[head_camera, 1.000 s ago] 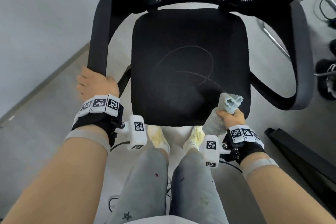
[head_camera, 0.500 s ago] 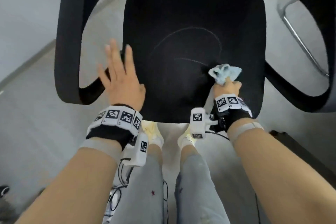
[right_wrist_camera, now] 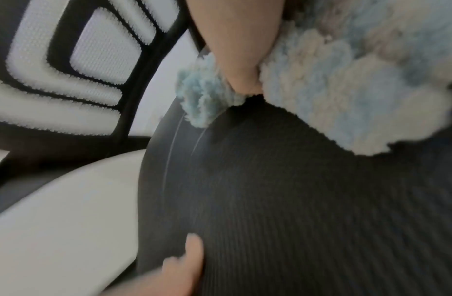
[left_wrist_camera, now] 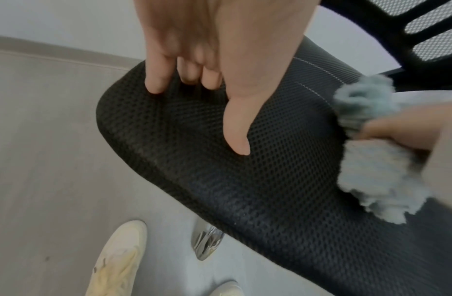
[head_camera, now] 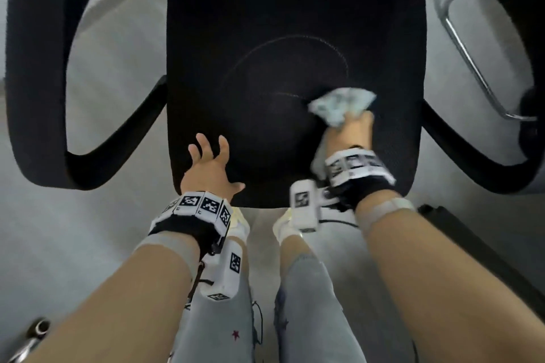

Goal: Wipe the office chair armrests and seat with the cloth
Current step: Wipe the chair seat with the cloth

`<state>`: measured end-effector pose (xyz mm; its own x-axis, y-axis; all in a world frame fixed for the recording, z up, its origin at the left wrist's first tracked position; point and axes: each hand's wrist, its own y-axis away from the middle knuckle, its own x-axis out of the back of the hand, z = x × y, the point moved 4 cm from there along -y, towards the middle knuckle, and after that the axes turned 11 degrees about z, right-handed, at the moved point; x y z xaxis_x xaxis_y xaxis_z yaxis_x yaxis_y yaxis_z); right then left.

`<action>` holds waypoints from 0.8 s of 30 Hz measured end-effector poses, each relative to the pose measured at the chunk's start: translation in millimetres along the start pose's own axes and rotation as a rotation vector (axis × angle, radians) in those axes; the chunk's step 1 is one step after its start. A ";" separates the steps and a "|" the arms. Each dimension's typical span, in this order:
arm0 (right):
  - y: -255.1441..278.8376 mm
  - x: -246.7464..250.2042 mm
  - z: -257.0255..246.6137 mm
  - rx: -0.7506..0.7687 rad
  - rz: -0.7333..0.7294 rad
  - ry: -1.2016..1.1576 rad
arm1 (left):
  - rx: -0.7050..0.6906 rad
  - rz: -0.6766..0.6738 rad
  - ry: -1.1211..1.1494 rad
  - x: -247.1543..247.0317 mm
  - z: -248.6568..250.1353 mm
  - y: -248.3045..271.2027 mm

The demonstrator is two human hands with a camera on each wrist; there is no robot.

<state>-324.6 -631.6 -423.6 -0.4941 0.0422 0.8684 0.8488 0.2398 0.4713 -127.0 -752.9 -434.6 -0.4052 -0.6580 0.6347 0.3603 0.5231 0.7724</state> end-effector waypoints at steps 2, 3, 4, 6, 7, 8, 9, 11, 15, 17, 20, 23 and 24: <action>21.2 -22.9 -38.6 0.178 -0.108 -0.081 | -0.021 -0.010 -0.005 1.7 -0.6 1.8; 32.0 -27.9 -53.6 0.307 -0.159 -0.063 | -0.030 -0.013 -0.009 3.4 -0.7 2.5; 39.1 -29.6 -59.7 0.389 -0.213 -0.042 | -0.036 -0.016 -0.019 4.9 -1.3 2.1; 28.3 -25.9 -47.0 0.446 -0.228 -0.036 | -0.040 -0.038 -0.047 9.7 -3.9 -0.5; 18.4 -16.3 -33.9 0.497 -0.153 0.010 | -0.031 -0.044 -0.039 13.2 -7.1 -1.5; 3.4 -9.4 -13.9 0.462 -0.094 0.043 | -0.009 -0.014 0.017 19.3 -11.6 -3.0; -9.7 0.2 3.1 0.446 -0.027 0.073 | 0.028 0.060 0.121 27.9 -16.5 -3.7; -28.7 17.7 26.8 0.234 0.051 0.084 | 0.093 0.328 0.374 51.3 -27.5 -5.2; -20.0 3.3 2.3 0.074 0.064 -0.106 | 0.047 0.440 0.353 60.1 -27.8 -22.7; -0.3 -20.5 -44.9 0.199 -0.077 -0.130 | 0.006 0.321 0.166 48.8 -19.9 -33.0; 37.2 -51.5 -101.7 0.627 -0.350 0.006 | -0.001 0.310 0.080 44.7 -19.5 -39.6; 7.4 -35.5 -86.4 0.600 -0.210 0.040 | -0.005 0.232 0.071 45.9 -25.6 -40.5; -10.9 -21.4 -70.7 0.508 -0.108 0.084 | -0.004 0.221 0.073 47.0 -26.8 -41.0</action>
<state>-310.0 -703.6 -436.4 -0.5394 -0.0818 0.8381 0.5852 0.6793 0.4429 -138.3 -819.8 -437.0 -0.2541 -0.5655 0.7846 0.4370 0.6566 0.6147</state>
